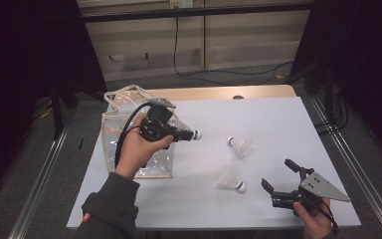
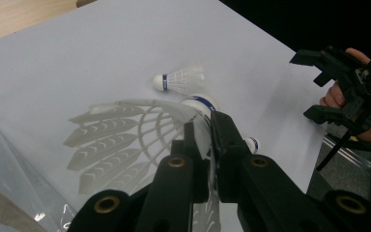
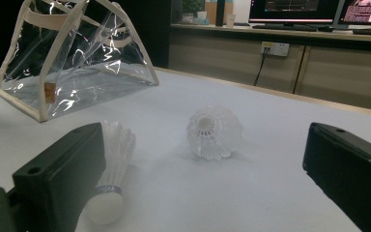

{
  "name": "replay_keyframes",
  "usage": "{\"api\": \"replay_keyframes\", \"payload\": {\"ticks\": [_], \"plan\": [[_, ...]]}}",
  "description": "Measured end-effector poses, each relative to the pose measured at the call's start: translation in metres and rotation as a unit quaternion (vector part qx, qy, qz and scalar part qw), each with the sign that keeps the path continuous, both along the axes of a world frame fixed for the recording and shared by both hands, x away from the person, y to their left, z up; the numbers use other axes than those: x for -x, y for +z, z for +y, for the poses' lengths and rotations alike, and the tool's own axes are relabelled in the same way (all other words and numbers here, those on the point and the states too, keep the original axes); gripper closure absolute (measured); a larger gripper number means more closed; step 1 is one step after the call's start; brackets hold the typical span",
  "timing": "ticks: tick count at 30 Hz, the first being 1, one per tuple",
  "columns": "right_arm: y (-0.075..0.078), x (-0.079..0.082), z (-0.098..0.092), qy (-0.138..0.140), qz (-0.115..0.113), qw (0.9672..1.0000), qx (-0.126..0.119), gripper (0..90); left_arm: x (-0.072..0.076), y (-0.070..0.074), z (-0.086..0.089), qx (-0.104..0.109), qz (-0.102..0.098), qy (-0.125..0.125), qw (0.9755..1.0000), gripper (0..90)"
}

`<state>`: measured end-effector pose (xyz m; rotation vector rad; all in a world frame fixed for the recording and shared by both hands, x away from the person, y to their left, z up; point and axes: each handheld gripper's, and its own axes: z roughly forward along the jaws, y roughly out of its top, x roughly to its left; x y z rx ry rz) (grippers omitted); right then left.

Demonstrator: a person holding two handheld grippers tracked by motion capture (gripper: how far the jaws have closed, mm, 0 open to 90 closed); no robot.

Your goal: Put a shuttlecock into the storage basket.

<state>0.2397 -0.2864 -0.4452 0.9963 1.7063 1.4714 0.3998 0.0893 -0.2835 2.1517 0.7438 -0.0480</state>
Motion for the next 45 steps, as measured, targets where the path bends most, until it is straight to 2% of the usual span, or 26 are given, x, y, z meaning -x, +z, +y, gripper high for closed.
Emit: {"api": "replay_keyframes", "payload": {"ticks": [23, 34, 36, 45], "plan": [[0.000, 0.000, 0.000, 0.002, 0.000, 1.0000, 0.000, 1.2, -0.009, 0.012, 0.003, -0.003, 0.000, 0.009, 1.0000, 86.6], [0.000, 0.000, 0.000, 0.001, 0.000, 1.0000, 0.000, 1.2, -0.013, 0.024, 0.000, -0.012, -0.007, 0.009, 0.9999, 86.6], [0.000, 0.000, 0.000, 0.001, 0.000, 1.0000, -0.001, 1.2, -0.013, 0.025, 0.000, -0.008, -0.007, 0.010, 0.9999, 86.6], [0.000, 0.000, 0.000, 0.002, -0.001, 1.0000, 0.000, 1.2, -0.018, 0.029, 0.003, -0.012, -0.009, 0.021, 0.9997, 86.6]]}}
